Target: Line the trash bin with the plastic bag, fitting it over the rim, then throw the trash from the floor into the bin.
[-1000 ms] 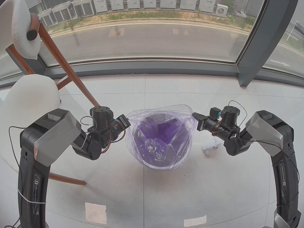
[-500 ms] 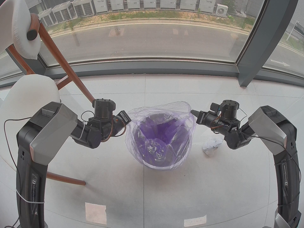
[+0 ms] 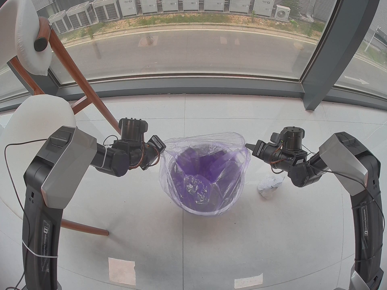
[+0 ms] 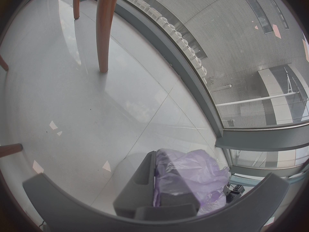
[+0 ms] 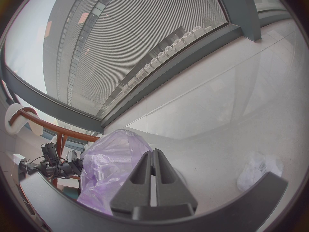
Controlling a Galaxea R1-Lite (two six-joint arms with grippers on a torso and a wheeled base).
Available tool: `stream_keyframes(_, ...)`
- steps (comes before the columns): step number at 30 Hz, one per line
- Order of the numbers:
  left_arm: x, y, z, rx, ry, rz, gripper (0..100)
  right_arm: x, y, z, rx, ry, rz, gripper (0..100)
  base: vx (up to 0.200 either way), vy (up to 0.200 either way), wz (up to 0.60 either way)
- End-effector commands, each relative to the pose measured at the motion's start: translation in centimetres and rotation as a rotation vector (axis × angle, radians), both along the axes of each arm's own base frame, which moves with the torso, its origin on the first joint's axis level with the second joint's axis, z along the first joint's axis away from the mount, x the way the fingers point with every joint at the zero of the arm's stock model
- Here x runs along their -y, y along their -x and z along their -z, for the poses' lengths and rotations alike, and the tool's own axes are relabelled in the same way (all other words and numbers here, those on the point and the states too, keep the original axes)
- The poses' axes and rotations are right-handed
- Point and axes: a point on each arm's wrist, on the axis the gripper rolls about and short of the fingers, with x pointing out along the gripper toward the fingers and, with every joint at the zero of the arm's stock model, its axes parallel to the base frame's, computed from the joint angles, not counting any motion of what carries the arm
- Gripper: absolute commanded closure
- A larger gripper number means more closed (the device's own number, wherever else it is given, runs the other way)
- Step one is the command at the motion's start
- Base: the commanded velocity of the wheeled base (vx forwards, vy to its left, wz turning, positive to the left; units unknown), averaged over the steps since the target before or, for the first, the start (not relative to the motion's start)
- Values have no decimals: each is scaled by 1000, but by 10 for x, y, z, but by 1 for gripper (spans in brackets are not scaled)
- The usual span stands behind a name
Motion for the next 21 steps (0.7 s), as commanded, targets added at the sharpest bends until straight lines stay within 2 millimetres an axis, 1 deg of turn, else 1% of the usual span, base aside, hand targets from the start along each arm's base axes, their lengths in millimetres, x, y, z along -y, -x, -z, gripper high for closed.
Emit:
stream_keyframes(1, -1, -3, 12, -22, 4, -8, 100, 1, 0, 8, -17, 10, 17, 100, 0, 0, 0)
stream_keyframes(2, 0, -4, 16, -32, 10, -12, 100, 1, 0, 10, -23, 12, 21, 100, 0, 0, 0)
stream_keyframes(4, 0, -4, 16, -35, 12, -16, 100, 1, 0, 11, -24, 13, 21, 100, 0, 0, 0)
stream_keyframes(7, 1, -2, 21, -55, 18, -21, 100, 5, 3, 17, -47, 20, 29, 100, 0, 0, 0)
stream_keyframes(13, 4, 1, 19, -66, 39, -30, 100, 7, 12, 29, -76, 46, 21, 100, 0, 0, 0)
stream_keyframes(15, 3, 5, 22, -85, 33, -30, 100, 8, 13, 31, -63, 64, 16, 100, 0, 0, 0)
stream_keyframes(20, -6, 17, 18, -114, 26, -30, 100, 12, 21, 36, -60, 96, 8, 100, 0, 0, 0)
stream_keyframes(21, -9, 22, 17, -125, 26, -28, 100, 13, 25, 36, -57, 98, 6, 100, 0, 0, 0)
